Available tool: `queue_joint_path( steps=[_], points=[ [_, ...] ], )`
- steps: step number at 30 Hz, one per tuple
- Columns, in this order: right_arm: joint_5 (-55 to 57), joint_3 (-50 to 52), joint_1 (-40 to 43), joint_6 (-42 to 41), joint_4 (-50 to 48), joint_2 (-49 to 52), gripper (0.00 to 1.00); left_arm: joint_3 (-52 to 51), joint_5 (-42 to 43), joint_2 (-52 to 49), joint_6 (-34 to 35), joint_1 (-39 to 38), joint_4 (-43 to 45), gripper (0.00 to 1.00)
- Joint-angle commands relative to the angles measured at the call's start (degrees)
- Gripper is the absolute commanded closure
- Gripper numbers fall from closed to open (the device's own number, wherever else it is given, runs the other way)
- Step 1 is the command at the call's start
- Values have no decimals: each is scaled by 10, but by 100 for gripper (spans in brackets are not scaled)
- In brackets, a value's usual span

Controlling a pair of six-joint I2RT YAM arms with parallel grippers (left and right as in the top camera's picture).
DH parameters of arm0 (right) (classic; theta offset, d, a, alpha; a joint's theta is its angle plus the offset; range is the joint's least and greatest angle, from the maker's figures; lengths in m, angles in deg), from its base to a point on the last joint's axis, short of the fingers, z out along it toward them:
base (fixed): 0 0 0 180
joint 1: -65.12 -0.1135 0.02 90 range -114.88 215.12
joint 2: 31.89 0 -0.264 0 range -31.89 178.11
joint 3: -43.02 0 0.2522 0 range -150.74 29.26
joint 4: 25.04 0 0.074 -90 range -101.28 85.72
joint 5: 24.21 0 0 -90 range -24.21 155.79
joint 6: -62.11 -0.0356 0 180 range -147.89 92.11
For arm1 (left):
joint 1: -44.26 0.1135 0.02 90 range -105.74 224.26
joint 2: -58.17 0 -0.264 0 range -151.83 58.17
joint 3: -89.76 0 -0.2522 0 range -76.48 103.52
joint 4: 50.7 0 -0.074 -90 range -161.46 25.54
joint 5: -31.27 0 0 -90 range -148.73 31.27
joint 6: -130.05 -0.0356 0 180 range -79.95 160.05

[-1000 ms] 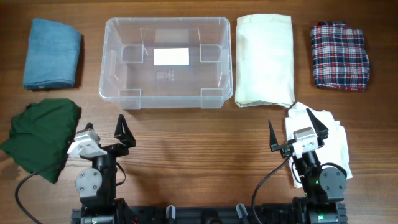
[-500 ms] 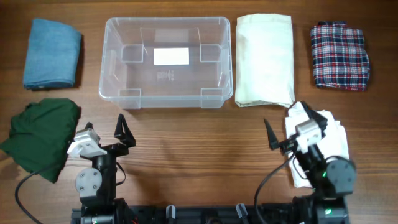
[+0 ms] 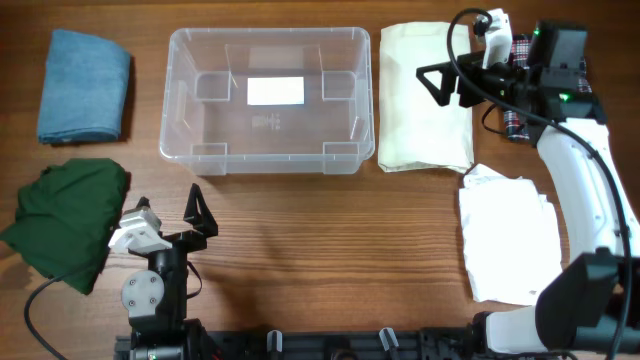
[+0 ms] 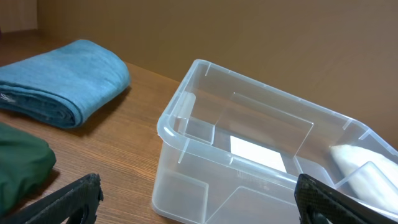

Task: Pack container
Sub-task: 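Reach the right gripper to the folded cream cloth and grasp it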

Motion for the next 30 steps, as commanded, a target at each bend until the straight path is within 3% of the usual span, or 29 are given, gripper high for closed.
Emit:
queue_joint_path(
  steps=[1, 9, 19, 30],
  points=[
    [29, -17, 15, -30, -23, 12, 0, -3, -5, 4, -9, -3, 2, 0],
    [80, -17, 82, -28, -40, 54, 0, -3, -5, 4, -9, -3, 2, 0],
    [-1, -17, 111, 22, -46, 209, 0, -3, -5, 4, -9, -3, 2, 0],
    [13, -15, 112, 48, -44, 223, 0, -3, -5, 4, -9, -3, 2, 0]
  ],
)
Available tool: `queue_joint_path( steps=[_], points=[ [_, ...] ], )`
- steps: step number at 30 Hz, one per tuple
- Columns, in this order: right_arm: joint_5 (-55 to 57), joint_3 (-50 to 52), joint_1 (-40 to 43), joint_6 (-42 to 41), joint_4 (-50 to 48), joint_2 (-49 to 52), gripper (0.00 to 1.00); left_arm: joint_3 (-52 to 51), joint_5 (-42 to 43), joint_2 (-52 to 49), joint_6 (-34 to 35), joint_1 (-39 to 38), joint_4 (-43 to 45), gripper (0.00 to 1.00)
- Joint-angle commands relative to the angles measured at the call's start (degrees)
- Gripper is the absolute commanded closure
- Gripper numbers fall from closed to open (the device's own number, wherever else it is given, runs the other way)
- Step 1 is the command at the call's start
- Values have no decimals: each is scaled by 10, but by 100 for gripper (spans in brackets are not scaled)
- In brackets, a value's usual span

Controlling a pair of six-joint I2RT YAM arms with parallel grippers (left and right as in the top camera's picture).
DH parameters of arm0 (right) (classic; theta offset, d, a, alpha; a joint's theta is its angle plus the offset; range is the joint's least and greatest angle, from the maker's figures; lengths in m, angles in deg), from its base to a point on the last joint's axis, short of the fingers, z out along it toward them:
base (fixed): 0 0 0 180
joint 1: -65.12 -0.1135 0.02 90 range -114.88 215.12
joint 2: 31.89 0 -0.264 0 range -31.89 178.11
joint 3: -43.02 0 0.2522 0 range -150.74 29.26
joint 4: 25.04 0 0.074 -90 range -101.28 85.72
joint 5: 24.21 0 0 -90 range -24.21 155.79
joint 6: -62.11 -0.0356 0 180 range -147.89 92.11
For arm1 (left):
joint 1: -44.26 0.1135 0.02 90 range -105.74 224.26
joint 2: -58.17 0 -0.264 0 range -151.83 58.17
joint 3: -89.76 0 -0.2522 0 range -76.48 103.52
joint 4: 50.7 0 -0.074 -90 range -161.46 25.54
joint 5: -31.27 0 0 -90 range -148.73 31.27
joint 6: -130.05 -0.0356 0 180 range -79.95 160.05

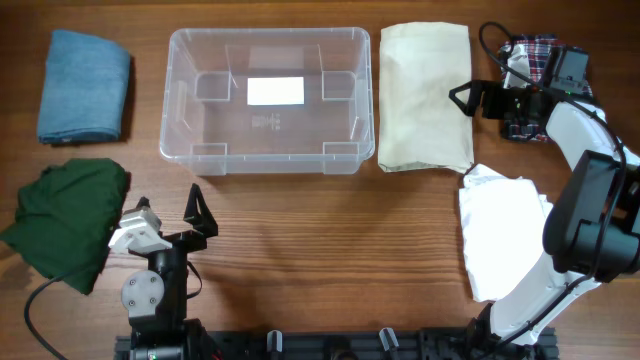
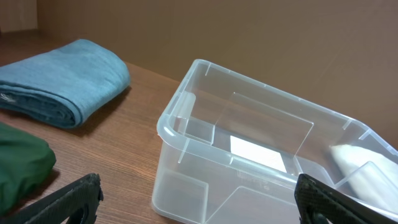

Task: Pack container
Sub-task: 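Reach the right gripper to the folded cream cloth and grasp it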

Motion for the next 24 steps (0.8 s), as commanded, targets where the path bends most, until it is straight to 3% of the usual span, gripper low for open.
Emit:
queue_joint_path(
  steps=[1, 24],
  points=[
    [-7, -7, -1, 15, 1, 9, 0, -3, -5, 4, -9, -3, 2, 0],
    [4, -7, 0, 14, -13, 70, 0, -3, -5, 4, -9, -3, 2, 0]
  ],
)
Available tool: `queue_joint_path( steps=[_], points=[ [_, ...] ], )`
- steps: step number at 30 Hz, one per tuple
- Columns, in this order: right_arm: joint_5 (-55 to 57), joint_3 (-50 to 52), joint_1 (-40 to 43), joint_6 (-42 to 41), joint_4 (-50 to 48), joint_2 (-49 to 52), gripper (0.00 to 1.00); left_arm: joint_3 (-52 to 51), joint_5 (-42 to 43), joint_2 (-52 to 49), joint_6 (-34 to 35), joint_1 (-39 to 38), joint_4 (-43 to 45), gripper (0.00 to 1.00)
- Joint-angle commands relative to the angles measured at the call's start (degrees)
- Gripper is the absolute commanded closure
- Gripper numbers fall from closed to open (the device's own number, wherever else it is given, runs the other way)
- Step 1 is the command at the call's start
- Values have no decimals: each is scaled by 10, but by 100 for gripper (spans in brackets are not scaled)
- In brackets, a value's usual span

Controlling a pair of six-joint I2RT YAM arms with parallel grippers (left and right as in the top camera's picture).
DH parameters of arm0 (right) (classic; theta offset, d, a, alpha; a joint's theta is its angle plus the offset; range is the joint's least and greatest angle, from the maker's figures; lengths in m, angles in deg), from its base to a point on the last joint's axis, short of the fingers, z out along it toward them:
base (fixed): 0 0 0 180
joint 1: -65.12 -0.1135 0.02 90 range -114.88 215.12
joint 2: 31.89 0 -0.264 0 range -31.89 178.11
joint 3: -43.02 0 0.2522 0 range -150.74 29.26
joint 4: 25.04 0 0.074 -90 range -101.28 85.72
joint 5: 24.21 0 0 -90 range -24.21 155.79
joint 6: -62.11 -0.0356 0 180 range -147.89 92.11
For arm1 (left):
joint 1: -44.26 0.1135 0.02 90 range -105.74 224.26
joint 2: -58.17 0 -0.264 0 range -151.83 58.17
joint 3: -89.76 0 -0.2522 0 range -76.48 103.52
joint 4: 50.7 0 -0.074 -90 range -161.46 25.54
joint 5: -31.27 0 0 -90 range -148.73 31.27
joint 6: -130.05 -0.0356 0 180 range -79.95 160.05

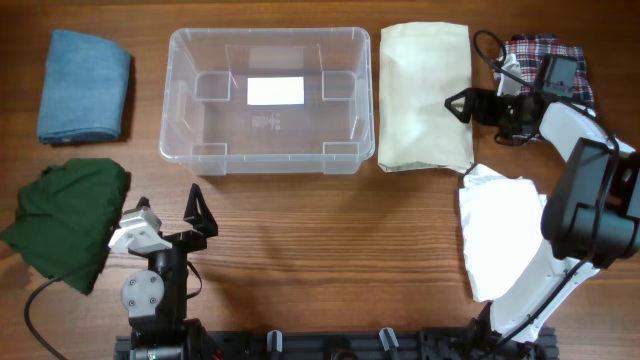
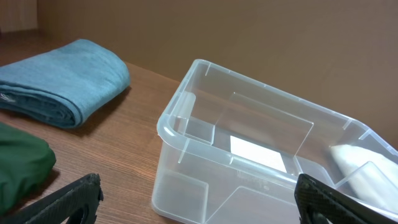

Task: Pack container
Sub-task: 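Reach the right gripper to the folded cream cloth and grasp it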

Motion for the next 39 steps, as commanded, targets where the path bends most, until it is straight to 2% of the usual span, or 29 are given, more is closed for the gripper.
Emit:
queue_joint_path(
  steps=[1, 9, 22, 30, 33, 34, 35, 39],
  points=[
    [-1, -7, 0, 12, -5, 23, 0, -3, -6, 4, -9, -3, 2, 0],
    [-29, -7, 0, 4, -25, 63, 0, -3, -6, 4, -9, -3, 2, 0],
    [-107, -7, -18, -65, -85, 157, 0, -3, -6, 4, -9, -3, 2, 0],
    [-126, -7, -50, -80, -104, 161, 1, -3, -6, 4, -9, -3, 2, 0],
    [-130, -7, -56, -80, -106, 161, 12, -3, -6, 4, -9, -3, 2, 0],
    [-130, -7, -57, -80, -106, 161, 20, -3, -6, 4, -9, -3, 2, 0],
    [-130, -7, -57, -80, -107, 161, 39, -3, -6, 4, -9, -3, 2, 0],
    [-133, -7, -57, -80, -106, 161, 79, -3, -6, 4, -9, -3, 2, 0]
  ],
)
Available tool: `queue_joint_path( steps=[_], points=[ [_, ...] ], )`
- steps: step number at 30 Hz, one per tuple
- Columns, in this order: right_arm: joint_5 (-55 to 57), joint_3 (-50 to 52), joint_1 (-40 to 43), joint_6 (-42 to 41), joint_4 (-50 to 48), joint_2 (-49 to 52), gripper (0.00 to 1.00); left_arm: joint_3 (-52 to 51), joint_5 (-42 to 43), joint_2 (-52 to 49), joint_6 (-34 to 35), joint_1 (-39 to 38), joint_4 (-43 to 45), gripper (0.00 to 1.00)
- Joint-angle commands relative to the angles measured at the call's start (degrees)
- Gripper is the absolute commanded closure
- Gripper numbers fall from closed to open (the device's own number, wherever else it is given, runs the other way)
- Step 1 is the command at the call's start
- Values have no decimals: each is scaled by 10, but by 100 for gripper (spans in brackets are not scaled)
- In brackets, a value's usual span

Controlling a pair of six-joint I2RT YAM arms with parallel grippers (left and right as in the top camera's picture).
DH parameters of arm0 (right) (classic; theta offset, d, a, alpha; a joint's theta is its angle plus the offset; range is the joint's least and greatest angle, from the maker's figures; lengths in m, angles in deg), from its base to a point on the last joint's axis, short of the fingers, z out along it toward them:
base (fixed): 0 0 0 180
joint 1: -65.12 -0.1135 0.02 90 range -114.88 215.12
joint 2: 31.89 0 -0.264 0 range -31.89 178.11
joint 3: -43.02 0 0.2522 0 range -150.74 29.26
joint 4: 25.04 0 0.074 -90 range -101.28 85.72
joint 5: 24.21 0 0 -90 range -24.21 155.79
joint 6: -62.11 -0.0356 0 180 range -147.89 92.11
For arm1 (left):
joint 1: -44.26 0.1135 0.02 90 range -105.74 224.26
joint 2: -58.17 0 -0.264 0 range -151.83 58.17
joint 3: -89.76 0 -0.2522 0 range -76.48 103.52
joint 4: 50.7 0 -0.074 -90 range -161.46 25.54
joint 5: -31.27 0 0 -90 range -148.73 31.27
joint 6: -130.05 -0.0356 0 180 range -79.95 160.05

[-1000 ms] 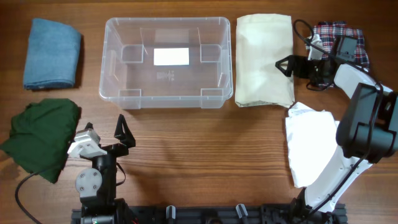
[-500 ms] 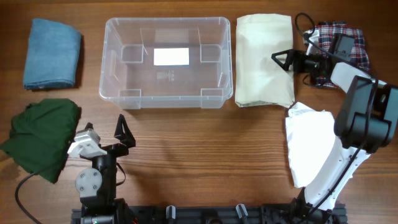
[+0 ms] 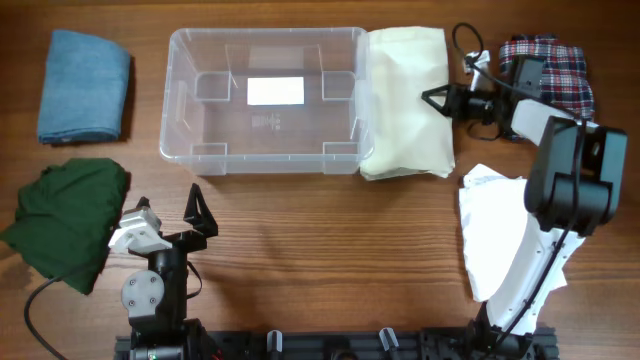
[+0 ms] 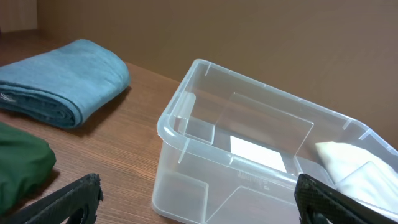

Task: Pack container
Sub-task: 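Reach the right gripper to the folded cream cloth and grasp it, then lift the cream cloth with the right gripper and carry it over the bin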

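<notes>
The clear plastic container (image 3: 265, 160) stands at the back centre with only a white label on its floor. A cream folded cloth (image 3: 400, 110) lies against its right side, with its left edge up over the right rim. My right gripper (image 3: 432, 99) points left onto the cloth's right edge and looks shut on it. At the front left, my left gripper (image 3: 195, 212) stands open and holds nothing. In the left wrist view its fingertips (image 4: 74, 196) frame the container (image 4: 186, 124), and the cream cloth (image 4: 351, 168) shows at the right.
A folded blue towel (image 3: 84, 85) lies at the back left, with a crumpled green cloth (image 3: 65, 220) in front of it. A plaid cloth (image 3: 548, 60) sits at the back right. A white cloth (image 3: 505, 235) lies near the right arm's base.
My right gripper has moved left from the cream cloth's right edge, and the cloth has shifted left with it, its left edge now over the container's rim. The left arm is unchanged.
My right gripper first stood open above the cream cloth's right part. It was then further right near the plaid cloth, then low at the cream cloth's right edge. Now the cloth sits shifted against the container. The left arm never moved.
</notes>
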Motion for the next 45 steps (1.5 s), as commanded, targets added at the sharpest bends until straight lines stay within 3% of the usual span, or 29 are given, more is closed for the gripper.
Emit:
queue_joint_path(
  steps=[1, 3, 10, 18, 22, 29, 32, 36, 45],
  points=[
    [27, 31, -13, -10, 19, 46, 85, -3, -6, 4, -9, -3, 2, 0],
    [27, 30, -13, -10, 17, 46, 96, -3, -6, 4, -9, -3, 2, 0],
    [27, 27, 0, -12, 19, 11, 96, -3, -6, 4, -9, -3, 2, 0],
    [91, 26, 31, -7, 70, -144, 96, -3, -6, 4, -9, -3, 2, 0],
    [145, 26, 29, 76, 109, -253, 96, -3, -6, 4, -9, -3, 2, 0],
    [138, 26, 15, 218, 105, -424, 96, -3, -6, 4, -9, -3, 2, 0],
    [101, 26, -35, 357, 105, -502, 96, -3, -6, 4, -9, -3, 2, 0],
    [104, 26, -109, 454, 100, -558, 96, -3, -6, 4, -9, -3, 2, 0],
    [181, 26, -264, 485, 39, -565, 96, -3, -6, 4, -9, -3, 2, 0]
  ],
)
